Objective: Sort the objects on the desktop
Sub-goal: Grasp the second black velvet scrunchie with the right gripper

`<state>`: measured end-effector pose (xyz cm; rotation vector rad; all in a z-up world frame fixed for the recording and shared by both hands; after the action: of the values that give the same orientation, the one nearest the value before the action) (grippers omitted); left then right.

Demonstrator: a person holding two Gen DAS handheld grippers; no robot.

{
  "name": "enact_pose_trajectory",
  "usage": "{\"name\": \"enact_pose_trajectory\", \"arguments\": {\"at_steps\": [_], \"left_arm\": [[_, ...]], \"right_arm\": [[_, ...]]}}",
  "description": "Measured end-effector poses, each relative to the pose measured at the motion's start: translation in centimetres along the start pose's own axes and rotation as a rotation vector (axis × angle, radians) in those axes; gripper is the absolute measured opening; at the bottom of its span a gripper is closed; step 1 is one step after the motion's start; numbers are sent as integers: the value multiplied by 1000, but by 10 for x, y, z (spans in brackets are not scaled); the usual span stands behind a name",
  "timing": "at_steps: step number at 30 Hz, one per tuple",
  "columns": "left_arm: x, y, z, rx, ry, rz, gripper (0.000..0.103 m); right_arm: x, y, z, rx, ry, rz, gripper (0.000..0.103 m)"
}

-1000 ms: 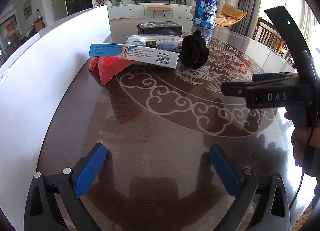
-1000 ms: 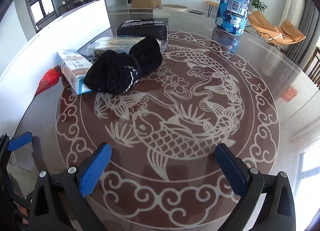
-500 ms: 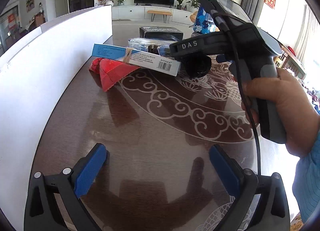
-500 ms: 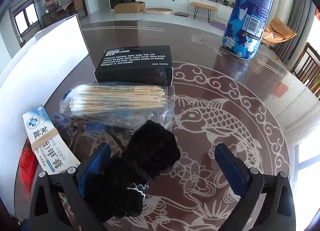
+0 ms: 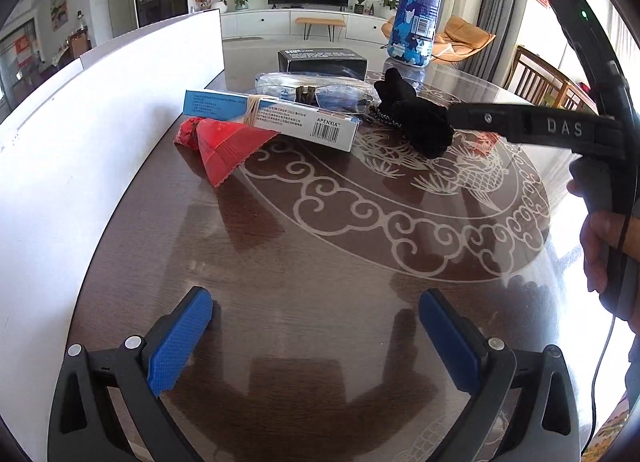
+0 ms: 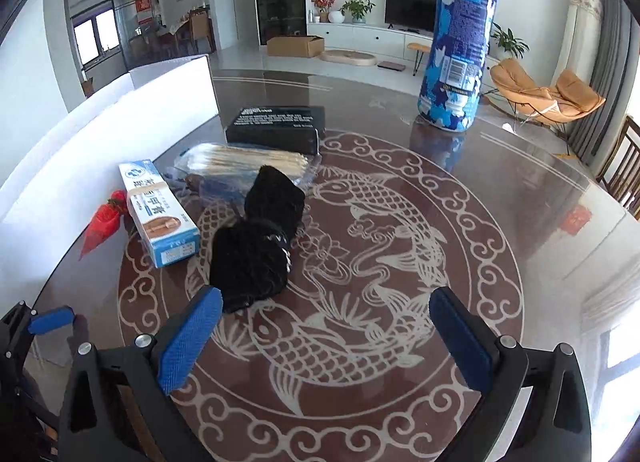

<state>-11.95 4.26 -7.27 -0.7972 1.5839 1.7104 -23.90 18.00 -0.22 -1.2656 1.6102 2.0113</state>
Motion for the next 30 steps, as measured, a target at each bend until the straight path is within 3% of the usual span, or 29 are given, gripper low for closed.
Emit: {"name": "enact_pose_trajectory", "arguments": {"at_steps": [4, 9, 12, 16, 19, 22, 23, 25, 30], "left_arm": [[0, 0, 0, -5, -6, 3, 103], [-2, -2, -3, -16, -19, 10, 103], [-3, -1, -4, -21, -26, 13, 103], [-3, -1, -6, -28, -32, 16, 103], [-2, 1, -7, -25, -26, 13, 103], [0, 2, -8, -22, -23, 11, 103], [0, 2, -9, -22, -22, 10, 103], [0, 2, -9, -19, -18, 9, 103], [2, 4, -10, -17, -15, 8, 103]], "right_arm": [[24, 56, -46, -23, 139, -4, 103], [79, 98, -98, -75, 230, -109, 103], [110, 94, -109, -105, 214, -196, 103], [111, 78, -107, -48, 332, -219, 102], [99, 54, -118, -136, 406, -271, 101], [75, 38, -122, -114, 574, -326, 99], [67, 38, -118, -96, 589, -312, 99], [51, 44, -104, -61, 573, -255, 100], [34, 59, -76, -115, 354, -155, 100]]}}
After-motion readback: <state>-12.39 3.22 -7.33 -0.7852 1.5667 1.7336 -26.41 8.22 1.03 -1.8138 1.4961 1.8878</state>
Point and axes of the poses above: each gripper's, at about its wrist camera, not at the fingertips, and x roughly the way its jaws point, z to its right, y to its top, the point moved 4 cm from there along x, roughly the way its jaws point, and after that the axes turned 1 degree about -x, right-handed, at the moved point
